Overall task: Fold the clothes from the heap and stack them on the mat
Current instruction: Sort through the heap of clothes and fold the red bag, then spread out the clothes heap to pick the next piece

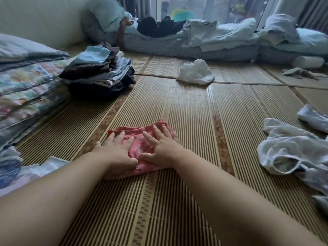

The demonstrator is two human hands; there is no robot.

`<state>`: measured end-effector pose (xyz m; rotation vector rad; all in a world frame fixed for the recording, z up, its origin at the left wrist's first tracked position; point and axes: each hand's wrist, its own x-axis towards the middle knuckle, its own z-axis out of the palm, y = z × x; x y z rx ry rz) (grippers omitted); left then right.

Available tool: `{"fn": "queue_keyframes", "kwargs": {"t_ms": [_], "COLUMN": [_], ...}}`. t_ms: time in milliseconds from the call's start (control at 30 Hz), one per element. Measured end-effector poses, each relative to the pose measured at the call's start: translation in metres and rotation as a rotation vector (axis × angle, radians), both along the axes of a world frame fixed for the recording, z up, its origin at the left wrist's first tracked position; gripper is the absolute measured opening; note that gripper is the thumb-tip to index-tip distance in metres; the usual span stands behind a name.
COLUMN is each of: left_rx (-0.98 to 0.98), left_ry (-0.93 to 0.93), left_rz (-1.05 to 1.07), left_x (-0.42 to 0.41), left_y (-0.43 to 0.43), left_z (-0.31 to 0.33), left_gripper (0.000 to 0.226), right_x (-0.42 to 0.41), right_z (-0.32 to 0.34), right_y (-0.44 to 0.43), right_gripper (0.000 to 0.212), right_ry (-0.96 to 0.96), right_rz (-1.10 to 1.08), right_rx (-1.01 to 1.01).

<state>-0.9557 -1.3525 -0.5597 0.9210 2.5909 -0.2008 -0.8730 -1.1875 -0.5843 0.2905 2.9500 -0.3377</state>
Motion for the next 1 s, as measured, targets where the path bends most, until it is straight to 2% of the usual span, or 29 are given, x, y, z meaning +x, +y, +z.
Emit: {"fn": "queue_keyframes", "kwargs": {"t_ms": [133, 233, 367, 533, 733, 833, 900, 967, 1000], "left_rx": [0.215, 0.363, 0.472, 0.419, 0.349, 0.355, 0.301, 0.265, 0.263], "left_ry": [0.059, 0.098, 0.026, 0.001, 0.042, 0.058, 0.089, 0.119, 0.162], "left_rz": [-0.049, -0.176, -0.323, -0.524, -0.540, -0.446, -0.405, -0.437, -0.504], "left_x": [0.054, 0.112, 0.193, 0.272, 0.290, 0.277, 0.267, 0.257, 0.253], "left_y": [0.012, 0.030, 0.073, 0.140, 0.212, 0.243, 0.259, 0.261, 0.258], "left_z": [0.011, 0.016, 0.027, 0.031, 0.018, 0.015, 0.015, 0.019, 0.021], "left_gripper": [0.106, 0.092, 0.089, 0.087, 0.083, 0.070, 0.052, 0.031, 0.032], "right_x": [0.072, 0.148, 0.254, 0.355, 0.383, 0.374, 0.370, 0.370, 0.371], "right_z": [0.022, 0.044, 0.061, 0.053, 0.021, 0.016, 0.014, 0.013, 0.013], "right_y": [0.013, 0.028, 0.054, 0.082, 0.099, 0.105, 0.110, 0.113, 0.114], "right_gripper": [0.084, 0.086, 0.083, 0.077, 0.073, 0.072, 0.071, 0.072, 0.072], "right_ry": [0.125, 0.191, 0.213, 0.172, 0.145, 0.136, 0.140, 0.103, 0.087], "right_rz": [-0.035, -0.104, -0.295, -0.615, -0.654, -0.624, -0.633, -0.647, -0.656], "right_rx": [0.014, 0.084, 0.095, 0.017, -0.036, -0.030, -0.025, -0.032, -0.043]}}
